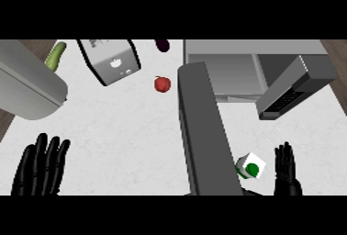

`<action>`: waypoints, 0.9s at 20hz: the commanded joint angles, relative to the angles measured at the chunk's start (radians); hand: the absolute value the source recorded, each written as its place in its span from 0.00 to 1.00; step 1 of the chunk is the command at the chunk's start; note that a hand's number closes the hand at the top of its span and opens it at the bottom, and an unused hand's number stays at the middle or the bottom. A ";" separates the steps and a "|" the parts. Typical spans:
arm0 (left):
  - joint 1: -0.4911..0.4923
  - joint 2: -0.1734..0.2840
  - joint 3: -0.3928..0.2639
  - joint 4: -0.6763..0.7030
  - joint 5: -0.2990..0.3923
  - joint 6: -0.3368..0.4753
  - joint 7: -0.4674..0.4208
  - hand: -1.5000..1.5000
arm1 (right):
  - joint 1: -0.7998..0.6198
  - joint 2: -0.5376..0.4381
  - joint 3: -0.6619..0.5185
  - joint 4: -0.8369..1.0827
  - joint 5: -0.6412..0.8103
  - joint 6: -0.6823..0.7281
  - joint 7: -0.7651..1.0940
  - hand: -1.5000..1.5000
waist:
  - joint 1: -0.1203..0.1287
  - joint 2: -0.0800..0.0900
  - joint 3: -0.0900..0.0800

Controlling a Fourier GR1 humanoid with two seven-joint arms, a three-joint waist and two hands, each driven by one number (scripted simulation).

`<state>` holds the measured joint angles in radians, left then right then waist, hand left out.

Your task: Pick up the milk, place it into the microwave and close the microwave

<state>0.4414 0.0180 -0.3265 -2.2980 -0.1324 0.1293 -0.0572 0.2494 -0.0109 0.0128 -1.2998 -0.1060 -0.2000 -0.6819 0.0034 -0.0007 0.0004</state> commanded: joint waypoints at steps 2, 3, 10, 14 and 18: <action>0.007 0.016 0.009 -0.005 0.006 0.003 -0.012 0.00 | -0.078 -0.012 -0.069 0.226 -0.049 0.085 -0.148 0.00 | 0.001 0.000 0.000; 0.072 0.013 -0.041 -0.008 -0.028 0.016 -0.054 0.00 | -0.098 0.010 -0.043 0.256 -0.047 0.044 -0.160 0.00 | 0.004 0.000 0.000; 0.105 0.041 -0.063 -0.128 -0.022 0.017 0.038 0.00 | -0.257 -0.032 -0.144 0.588 -0.047 0.078 -0.324 0.00 | 0.007 0.000 0.001; 0.012 0.016 -0.056 -0.060 -0.031 0.033 0.054 0.00 | -0.260 -0.057 -0.139 0.637 -0.043 0.146 -0.376 0.00 | 0.001 0.001 0.001; 0.006 0.011 -0.062 -0.047 -0.036 0.036 0.037 0.00 | -0.304 -0.071 -0.082 0.636 0.082 -0.003 -0.411 1.00 | 0.006 0.004 0.001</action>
<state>0.4848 0.0445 -0.3634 -2.3467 -0.1390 0.1495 -0.0511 0.0035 -0.0365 -0.0789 -0.7422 -0.1077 -0.1129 -1.0207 0.0052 -0.0115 -0.0271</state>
